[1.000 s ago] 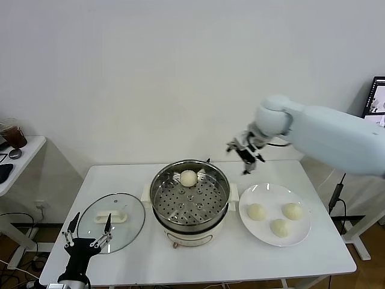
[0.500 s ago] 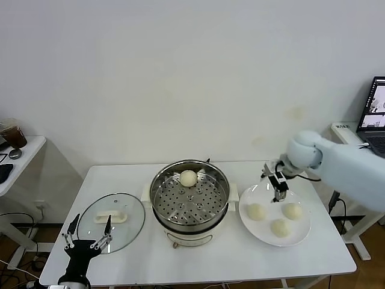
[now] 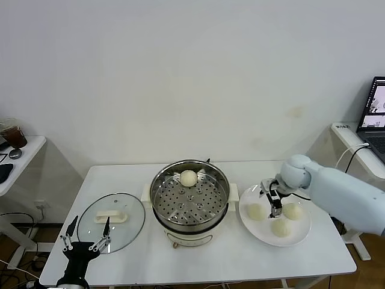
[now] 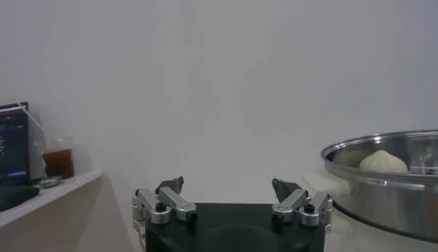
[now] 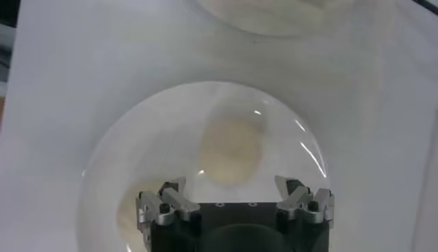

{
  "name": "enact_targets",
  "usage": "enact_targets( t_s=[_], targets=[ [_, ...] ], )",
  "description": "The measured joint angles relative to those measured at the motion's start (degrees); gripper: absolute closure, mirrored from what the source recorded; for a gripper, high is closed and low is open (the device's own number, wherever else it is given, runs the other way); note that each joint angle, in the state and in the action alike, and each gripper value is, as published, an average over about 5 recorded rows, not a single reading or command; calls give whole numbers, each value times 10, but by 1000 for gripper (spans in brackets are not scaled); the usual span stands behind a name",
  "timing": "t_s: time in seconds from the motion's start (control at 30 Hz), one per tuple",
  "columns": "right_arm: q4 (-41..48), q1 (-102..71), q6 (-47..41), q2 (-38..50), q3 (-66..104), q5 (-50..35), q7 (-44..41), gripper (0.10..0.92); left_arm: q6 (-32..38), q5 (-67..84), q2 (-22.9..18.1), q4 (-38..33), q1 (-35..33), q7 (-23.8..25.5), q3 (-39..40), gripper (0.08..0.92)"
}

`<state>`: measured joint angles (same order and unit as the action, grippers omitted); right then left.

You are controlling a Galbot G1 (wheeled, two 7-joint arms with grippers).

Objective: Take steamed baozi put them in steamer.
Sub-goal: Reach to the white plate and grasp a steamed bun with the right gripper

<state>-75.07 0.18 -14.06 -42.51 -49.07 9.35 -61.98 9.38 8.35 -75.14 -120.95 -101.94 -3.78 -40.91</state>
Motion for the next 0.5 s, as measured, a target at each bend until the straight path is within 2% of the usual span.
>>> enact_targets(
  t_s=[0.27, 0.37, 0.5],
  targets=[
    [36, -26, -1, -35, 22, 21, 6, 212, 0, 0, 0, 2, 1, 0, -2, 177],
    [44, -31, -4, -43, 27, 25, 6, 246, 0, 0, 0, 4, 1, 0, -2, 177],
    [49, -34, -7, -48, 30, 28, 4, 331, 0, 1, 0, 5, 3, 0, -2, 177]
  ],
)
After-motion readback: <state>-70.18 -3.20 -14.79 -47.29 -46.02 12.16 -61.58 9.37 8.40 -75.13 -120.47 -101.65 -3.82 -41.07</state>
